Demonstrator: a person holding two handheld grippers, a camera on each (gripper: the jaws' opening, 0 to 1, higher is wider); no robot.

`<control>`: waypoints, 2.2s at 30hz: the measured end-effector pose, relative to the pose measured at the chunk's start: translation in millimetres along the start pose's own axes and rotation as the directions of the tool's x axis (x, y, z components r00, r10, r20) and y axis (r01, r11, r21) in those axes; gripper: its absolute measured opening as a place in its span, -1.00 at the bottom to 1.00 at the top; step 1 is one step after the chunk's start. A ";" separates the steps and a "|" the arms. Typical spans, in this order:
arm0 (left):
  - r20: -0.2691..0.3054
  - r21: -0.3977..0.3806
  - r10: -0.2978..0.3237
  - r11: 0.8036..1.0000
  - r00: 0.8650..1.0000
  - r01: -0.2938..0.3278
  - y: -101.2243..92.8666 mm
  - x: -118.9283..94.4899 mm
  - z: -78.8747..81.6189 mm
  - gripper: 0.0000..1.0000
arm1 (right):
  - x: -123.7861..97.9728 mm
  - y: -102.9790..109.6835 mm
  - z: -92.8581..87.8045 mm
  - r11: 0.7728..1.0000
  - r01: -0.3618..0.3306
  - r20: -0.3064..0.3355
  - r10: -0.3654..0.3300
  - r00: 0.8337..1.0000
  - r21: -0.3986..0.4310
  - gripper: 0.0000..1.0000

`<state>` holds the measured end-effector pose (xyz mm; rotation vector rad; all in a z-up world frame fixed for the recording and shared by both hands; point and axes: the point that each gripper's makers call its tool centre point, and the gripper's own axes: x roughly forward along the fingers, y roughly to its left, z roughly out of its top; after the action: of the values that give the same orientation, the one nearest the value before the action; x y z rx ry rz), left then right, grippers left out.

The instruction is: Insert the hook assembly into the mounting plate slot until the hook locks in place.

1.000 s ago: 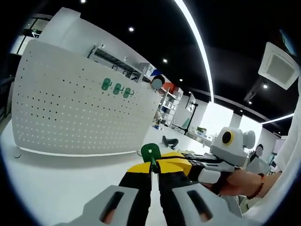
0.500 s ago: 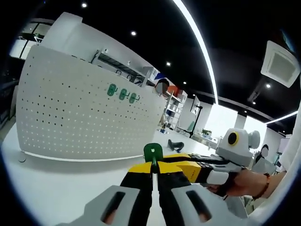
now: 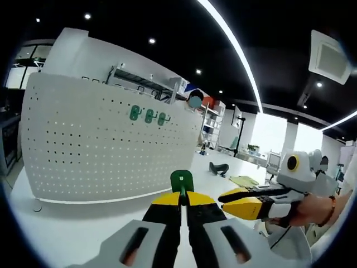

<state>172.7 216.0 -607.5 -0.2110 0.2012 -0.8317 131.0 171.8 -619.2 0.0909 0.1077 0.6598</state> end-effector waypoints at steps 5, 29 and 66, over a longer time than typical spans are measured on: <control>0.006 0.019 0.047 0.999 0.999 -0.047 9.3 7.9 6.8 -0.95 | -3.3 -4.9 -1.7 1.000 0.017 -0.003 -0.017 1.000 0.011 -0.78; 0.009 0.141 0.171 0.975 0.985 -0.170 34.1 46.9 39.5 -0.95 | -20.2 -21.9 -4.5 0.995 0.055 0.050 -0.060 0.997 0.081 -0.59; 0.084 0.157 0.424 0.888 0.902 -0.432 66.1 75.0 67.2 -0.96 | -49.1 -39.3 -8.3 0.994 0.049 0.072 -0.057 0.996 0.102 -0.39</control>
<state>286.2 210.3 -567.4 -0.0183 0.1229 -0.3979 115.3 111.1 -628.6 0.2080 0.0711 0.5971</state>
